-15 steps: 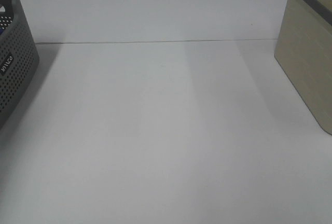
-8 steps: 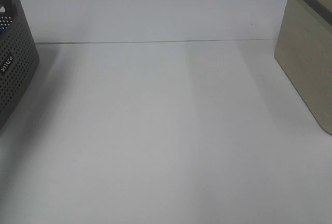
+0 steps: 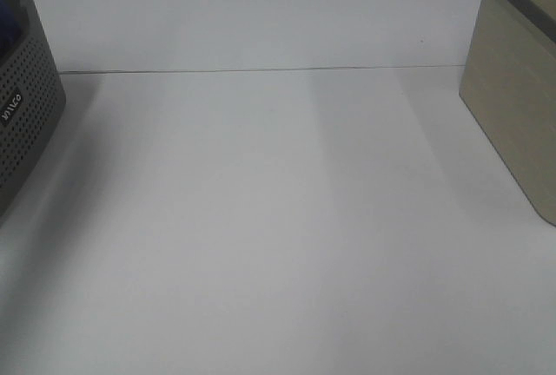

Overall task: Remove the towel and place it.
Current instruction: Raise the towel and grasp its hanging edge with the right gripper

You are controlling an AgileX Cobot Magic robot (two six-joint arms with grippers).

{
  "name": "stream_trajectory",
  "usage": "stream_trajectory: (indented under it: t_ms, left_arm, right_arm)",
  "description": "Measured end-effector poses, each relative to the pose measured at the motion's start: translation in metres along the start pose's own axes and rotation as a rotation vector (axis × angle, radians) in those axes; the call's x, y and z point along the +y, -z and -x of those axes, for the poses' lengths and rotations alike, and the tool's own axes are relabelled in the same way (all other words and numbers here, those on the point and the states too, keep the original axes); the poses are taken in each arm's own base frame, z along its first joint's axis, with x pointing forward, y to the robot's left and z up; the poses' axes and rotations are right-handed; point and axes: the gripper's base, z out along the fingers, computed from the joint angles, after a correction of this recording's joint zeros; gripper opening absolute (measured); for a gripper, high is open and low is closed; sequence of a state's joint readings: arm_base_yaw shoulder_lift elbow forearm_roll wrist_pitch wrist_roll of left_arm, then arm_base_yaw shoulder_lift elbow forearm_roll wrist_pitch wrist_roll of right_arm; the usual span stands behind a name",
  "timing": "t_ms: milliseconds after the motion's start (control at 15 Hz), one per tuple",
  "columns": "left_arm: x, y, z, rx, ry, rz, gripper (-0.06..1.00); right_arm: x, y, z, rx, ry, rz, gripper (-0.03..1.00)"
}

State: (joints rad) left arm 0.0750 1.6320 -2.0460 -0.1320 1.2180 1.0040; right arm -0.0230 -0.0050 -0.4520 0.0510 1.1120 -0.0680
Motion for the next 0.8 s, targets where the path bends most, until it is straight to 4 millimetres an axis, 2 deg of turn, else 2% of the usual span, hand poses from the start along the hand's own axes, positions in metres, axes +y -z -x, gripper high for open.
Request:
stream_trajectory:
  t_ms: [133,333,533,800]
  left_arm:
    - [-0.008,0.023,0.014,-0.154,-0.112,-0.032,0.0]
    - [-0.016,0.046,0.026,-0.298,-0.162,-0.048,0.0]
    - [-0.025,0.051,0.038,-0.387,-0.196,-0.084,0.0]
    - [-0.069,0.057,0.081,-0.519,-0.401,-0.181,0.0]
  right_arm:
    - [0.0,0.0,0.0,0.0,0.0,0.0,0.75]
    - [0.0,0.0,0.0,0.0,0.0,0.0,0.75]
    - [0.0,0.0,0.0,0.0,0.0,0.0,0.75]
    - [0.0,0.0,0.0,0.0,0.0,0.0,0.75]
